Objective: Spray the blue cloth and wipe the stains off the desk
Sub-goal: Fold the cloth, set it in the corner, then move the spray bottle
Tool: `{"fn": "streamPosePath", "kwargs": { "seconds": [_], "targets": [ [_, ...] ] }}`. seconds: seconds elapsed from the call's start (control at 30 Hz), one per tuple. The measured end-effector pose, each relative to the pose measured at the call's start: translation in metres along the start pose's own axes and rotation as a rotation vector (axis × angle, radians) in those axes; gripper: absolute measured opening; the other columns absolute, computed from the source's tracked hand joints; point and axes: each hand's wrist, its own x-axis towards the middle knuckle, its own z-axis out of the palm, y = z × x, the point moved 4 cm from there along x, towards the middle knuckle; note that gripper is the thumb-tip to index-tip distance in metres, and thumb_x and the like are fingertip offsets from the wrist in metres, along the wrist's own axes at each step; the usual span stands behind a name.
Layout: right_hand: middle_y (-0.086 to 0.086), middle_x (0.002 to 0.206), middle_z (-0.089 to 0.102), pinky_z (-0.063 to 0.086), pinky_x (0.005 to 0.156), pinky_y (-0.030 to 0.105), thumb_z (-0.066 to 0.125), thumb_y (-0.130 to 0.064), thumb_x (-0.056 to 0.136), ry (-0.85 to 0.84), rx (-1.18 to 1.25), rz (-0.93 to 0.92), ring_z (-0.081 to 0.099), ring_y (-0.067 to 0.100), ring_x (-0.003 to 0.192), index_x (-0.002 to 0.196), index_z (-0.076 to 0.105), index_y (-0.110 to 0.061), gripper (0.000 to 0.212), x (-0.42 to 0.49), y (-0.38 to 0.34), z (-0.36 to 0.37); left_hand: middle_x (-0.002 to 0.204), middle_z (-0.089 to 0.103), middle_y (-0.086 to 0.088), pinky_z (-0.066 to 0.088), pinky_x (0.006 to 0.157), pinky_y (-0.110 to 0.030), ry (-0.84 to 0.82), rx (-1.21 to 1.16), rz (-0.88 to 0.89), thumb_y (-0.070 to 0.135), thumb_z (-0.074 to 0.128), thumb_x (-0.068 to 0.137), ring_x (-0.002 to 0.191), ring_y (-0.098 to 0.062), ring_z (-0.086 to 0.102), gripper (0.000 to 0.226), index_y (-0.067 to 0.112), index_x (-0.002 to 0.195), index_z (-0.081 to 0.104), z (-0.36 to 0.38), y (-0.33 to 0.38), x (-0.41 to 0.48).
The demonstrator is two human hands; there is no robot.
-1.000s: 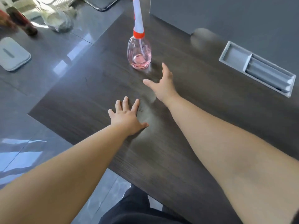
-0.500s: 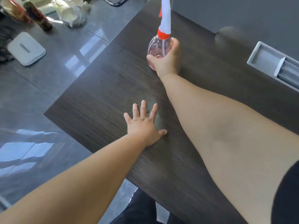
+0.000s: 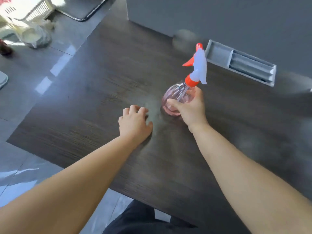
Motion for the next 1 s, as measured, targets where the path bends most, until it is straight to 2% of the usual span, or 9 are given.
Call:
{"fn": "streamPosePath", "kwargs": {
  "seconds": [0.1,0.27,0.47,0.53,0.63,0.7,0.77,0.87,1.0],
  "targets": [
    [-0.001,0.11,0.061,0.045,0.078,0.011,0.083,-0.007,0.065,0.101,0.049,0.061,0.059,0.001,0.092,0.113,0.048,-0.016,0.06,-0.017,0.021,-0.09,0.135,0.04,-0.002,0.036,0.097,-0.038,-0.046,-0.058,0.143,0.034,0.053,0.086,0.127,-0.027,0.03,0.046,0.026,0.131,0.045,0.02,0.067,-0.004],
    [-0.003,0.113,0.062,0.044,0.077,0.016,0.083,-0.014,0.065,0.281,0.037,0.135,0.061,0.006,0.1,0.119,0.049,-0.015,0.064,-0.042,0.063,-0.233,0.136,0.039,-0.002,0.036,0.098,-0.039,-0.176,-0.011,0.35,0.035,0.053,0.087,0.129,-0.026,0.028,0.049,0.026,0.134,0.042,0.068,0.184,-0.023],
    [-0.003,0.109,0.065,0.05,0.082,0.026,0.085,-0.019,0.059,0.425,0.013,0.177,0.063,0.009,0.098,0.117,0.05,-0.018,0.068,-0.048,0.11,-0.39,0.14,0.034,-0.003,0.032,0.102,-0.041,-0.295,0.145,0.52,0.044,0.053,0.086,0.131,-0.027,0.024,0.055,0.027,0.137,0.038,0.144,0.334,-0.059],
    [-0.005,0.104,0.065,0.05,0.081,0.025,0.084,-0.018,0.058,0.451,0.008,0.174,0.063,0.007,0.095,0.113,0.05,-0.018,0.064,-0.043,0.121,-0.43,0.142,0.031,-0.002,0.029,0.105,-0.042,-0.314,0.173,0.55,0.047,0.053,0.085,0.133,-0.027,0.022,0.058,0.029,0.138,0.036,0.164,0.375,-0.066],
    [-0.006,0.101,0.064,0.051,0.079,0.025,0.085,-0.022,0.056,0.471,-0.025,0.179,0.063,0.005,0.09,0.106,0.052,-0.02,0.06,-0.027,0.136,-0.476,0.145,0.026,-0.002,0.027,0.107,-0.042,-0.323,0.179,0.523,0.052,0.057,0.082,0.134,-0.027,0.02,0.065,0.032,0.139,0.033,0.184,0.421,-0.064],
    [-0.001,0.102,0.066,0.054,0.083,0.033,0.085,-0.032,0.048,0.487,-0.05,0.188,0.065,0.009,0.091,0.105,0.055,-0.017,0.066,-0.016,0.148,-0.502,0.148,0.022,-0.002,0.027,0.107,-0.044,-0.336,0.186,0.444,0.057,0.059,0.078,0.135,-0.028,0.019,0.072,0.035,0.14,0.03,0.192,0.439,-0.059],
    [0.0,0.104,0.065,0.053,0.086,0.036,0.084,-0.035,0.045,0.5,-0.05,0.194,0.064,0.012,0.094,0.109,0.054,-0.017,0.073,-0.006,0.157,-0.519,0.15,0.017,-0.003,0.027,0.106,-0.046,-0.366,0.254,0.377,0.061,0.061,0.074,0.135,-0.029,0.017,0.081,0.036,0.142,0.026,0.199,0.447,-0.055],
    [-0.002,0.107,0.061,0.05,0.085,0.029,0.084,-0.027,0.053,0.49,-0.035,0.192,0.061,0.011,0.097,0.116,0.046,-0.017,0.075,0.01,0.161,-0.528,0.147,0.019,-0.005,0.033,0.099,-0.045,-0.357,0.42,0.364,0.068,0.063,0.068,0.133,-0.03,0.019,0.091,0.036,0.143,0.022,0.204,0.451,-0.054],
    [-0.007,0.109,0.055,0.041,0.076,0.015,0.082,-0.016,0.061,0.448,-0.051,0.124,0.055,0.005,0.096,0.121,0.041,-0.017,0.073,0.032,0.164,-0.527,0.14,0.023,-0.006,0.041,0.085,-0.04,-0.344,0.543,0.374,0.071,0.063,0.065,0.127,-0.03,0.024,0.093,0.033,0.14,0.023,0.209,0.457,-0.052]
  ]
}}
